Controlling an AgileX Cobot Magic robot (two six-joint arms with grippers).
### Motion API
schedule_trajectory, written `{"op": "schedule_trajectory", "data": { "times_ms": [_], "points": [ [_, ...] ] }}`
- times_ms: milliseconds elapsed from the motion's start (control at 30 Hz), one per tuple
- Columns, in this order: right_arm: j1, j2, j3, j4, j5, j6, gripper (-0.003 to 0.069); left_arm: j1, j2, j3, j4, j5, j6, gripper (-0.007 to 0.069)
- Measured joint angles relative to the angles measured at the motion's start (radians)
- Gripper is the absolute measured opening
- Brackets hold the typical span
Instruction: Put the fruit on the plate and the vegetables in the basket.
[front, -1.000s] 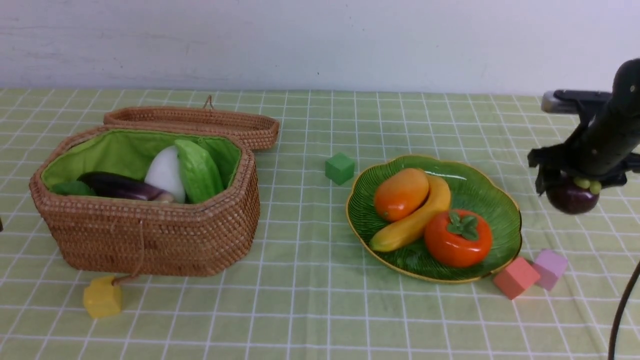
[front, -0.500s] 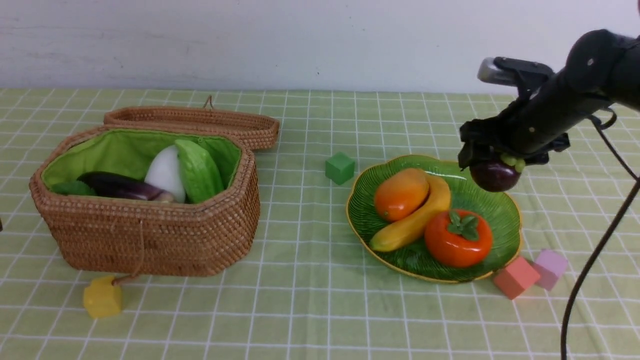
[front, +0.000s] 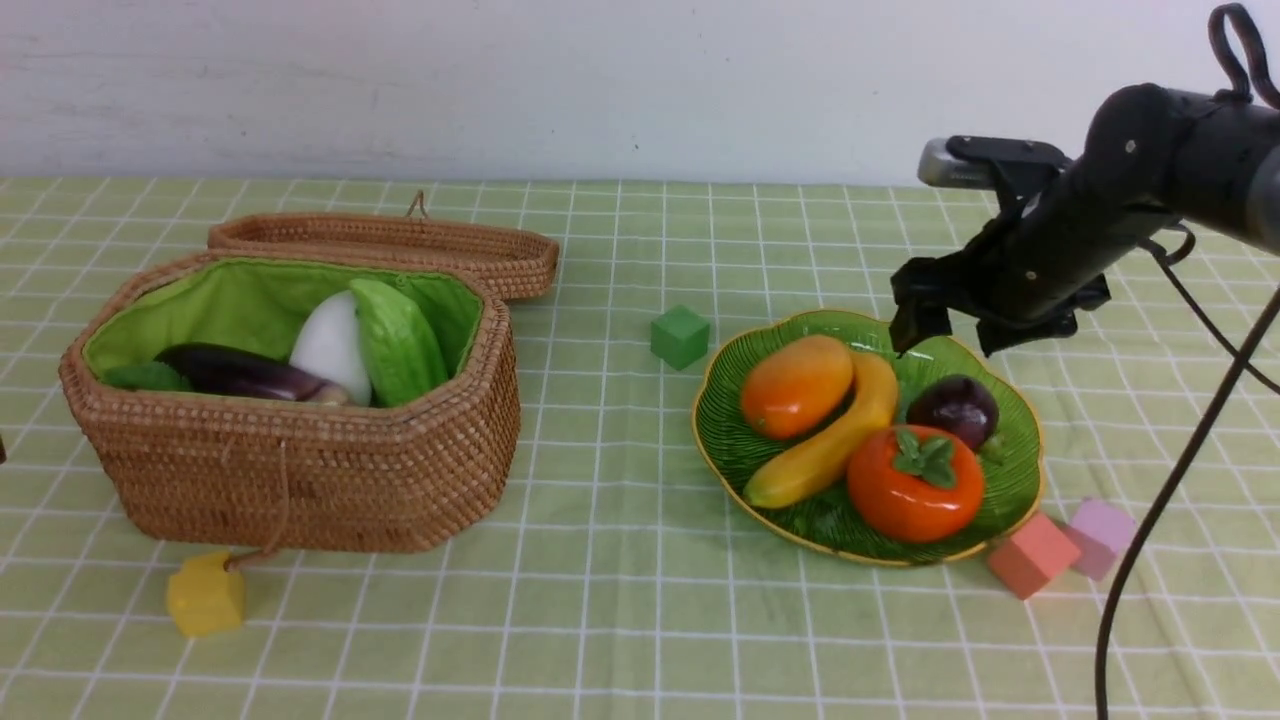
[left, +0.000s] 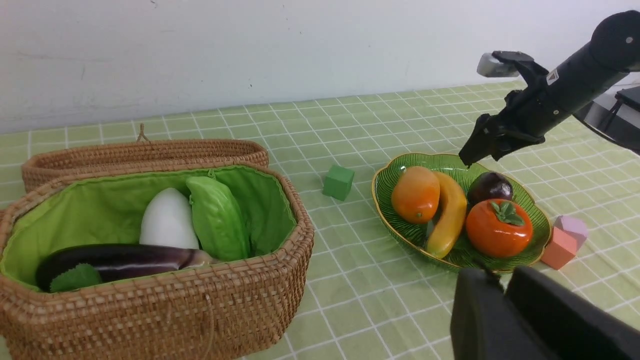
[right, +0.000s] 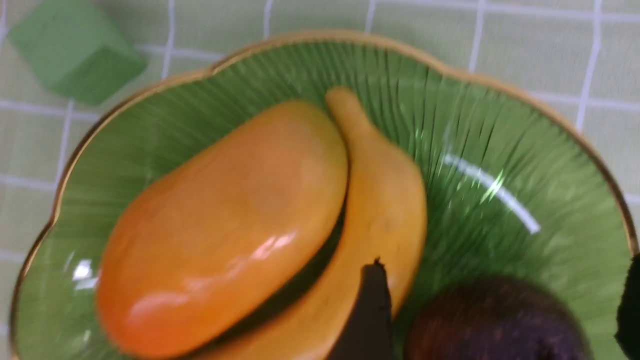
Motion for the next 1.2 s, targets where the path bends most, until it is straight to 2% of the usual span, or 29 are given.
{"op": "schedule_trajectory", "data": {
  "times_ms": [33, 67, 100, 133, 300, 333, 400, 500, 733, 900, 1200],
  "points": [
    [0.000, -0.019, -0.008, 0.000, 0.045, 0.000, 0.0551, 0.000, 0.000, 0.000, 0.002, 0.001, 0.000, 0.0071],
    [0.000, -0.019, -0.008, 0.000, 0.045, 0.000, 0.0551, 0.000, 0.000, 0.000, 0.004, 0.002, 0.000, 0.0071],
    [0.000, -0.074, -0.013, -0.004, 0.138, 0.000, 0.0477, 0.000, 0.000, 0.000, 0.013, 0.013, 0.000, 0.0071],
    [0.000, -0.087, -0.013, -0.005, 0.157, 0.000, 0.0469, 0.000, -0.001, 0.000, 0.013, 0.016, 0.000, 0.0071],
    [0.000, -0.282, -0.003, -0.035, 0.338, 0.007, 0.0224, 0.000, -0.090, 0.037, 0.014, 0.042, 0.000, 0.0071],
    [0.001, -0.290, 0.005, -0.034, 0.342, 0.009, 0.0216, 0.000, -0.090, 0.037, 0.014, 0.042, 0.000, 0.0071],
    [0.011, -0.412, 0.089, -0.047, 0.368, 0.022, 0.0140, 0.000, -0.203, 0.111, 0.011, 0.015, 0.000, 0.0071],
    [0.022, -0.555, 0.205, -0.051, 0.369, 0.040, 0.0108, 0.000, -0.312, 0.205, 0.008, -0.049, 0.000, 0.0071],
    [0.054, -0.992, 0.645, -0.057, 0.320, 0.149, 0.0104, 0.000, -0.423, 0.430, 0.005, -0.267, -0.005, 0.0071],
    [0.056, -1.304, 0.916, -0.063, 0.284, 0.257, 0.0105, 0.000, -0.423, 0.506, 0.006, -0.296, -0.020, 0.0075],
    [0.056, -1.701, 1.164, -0.143, 0.146, 0.326, 0.0105, 0.000, -0.423, 0.576, 0.005, -0.296, -0.026, 0.0076]
  ]
}}
